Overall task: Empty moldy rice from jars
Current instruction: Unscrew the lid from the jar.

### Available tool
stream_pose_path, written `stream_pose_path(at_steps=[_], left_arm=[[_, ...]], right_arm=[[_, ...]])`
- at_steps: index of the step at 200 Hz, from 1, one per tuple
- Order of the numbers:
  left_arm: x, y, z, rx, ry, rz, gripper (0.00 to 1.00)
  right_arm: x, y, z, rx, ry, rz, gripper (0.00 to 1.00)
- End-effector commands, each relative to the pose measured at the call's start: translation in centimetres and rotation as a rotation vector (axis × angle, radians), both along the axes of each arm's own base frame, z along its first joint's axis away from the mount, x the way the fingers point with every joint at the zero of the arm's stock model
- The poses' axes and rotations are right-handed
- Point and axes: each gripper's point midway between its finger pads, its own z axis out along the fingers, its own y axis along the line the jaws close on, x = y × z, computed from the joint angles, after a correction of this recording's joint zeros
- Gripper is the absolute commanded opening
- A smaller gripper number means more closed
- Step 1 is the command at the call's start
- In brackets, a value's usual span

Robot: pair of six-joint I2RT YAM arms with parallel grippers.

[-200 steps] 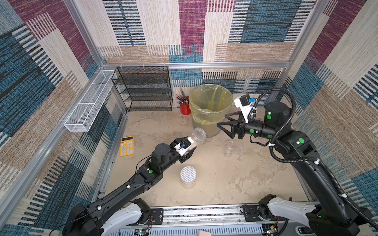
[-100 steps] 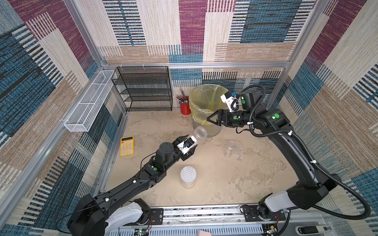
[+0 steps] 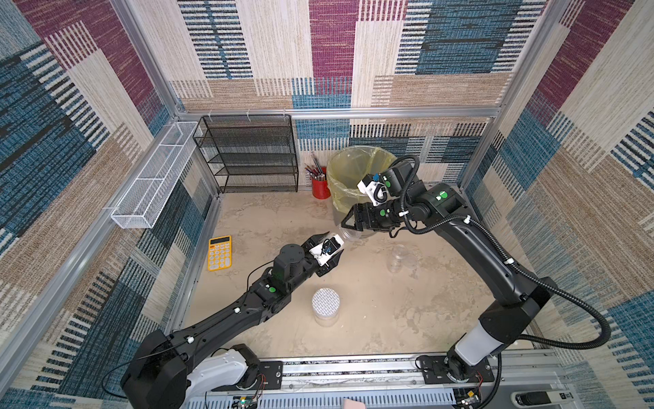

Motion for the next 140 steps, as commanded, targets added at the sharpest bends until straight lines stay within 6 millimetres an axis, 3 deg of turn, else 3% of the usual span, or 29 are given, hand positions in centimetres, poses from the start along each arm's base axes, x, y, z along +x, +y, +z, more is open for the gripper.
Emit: stream_pose_path(at_steps=[1,140], left_arm=[[0.42,-0.03,1.64,-0.021,-0.057,0.010,0.00],[0.54,-0.13,1.01,-0.005,-0.046,0.011,0.00]], right_arm=[[0.30,-0.17,-0.28,-0.024,-0.012,-0.008,0.86],[-0.27,0.49,-1.07,-0.045,0.013,0.046,0.79]])
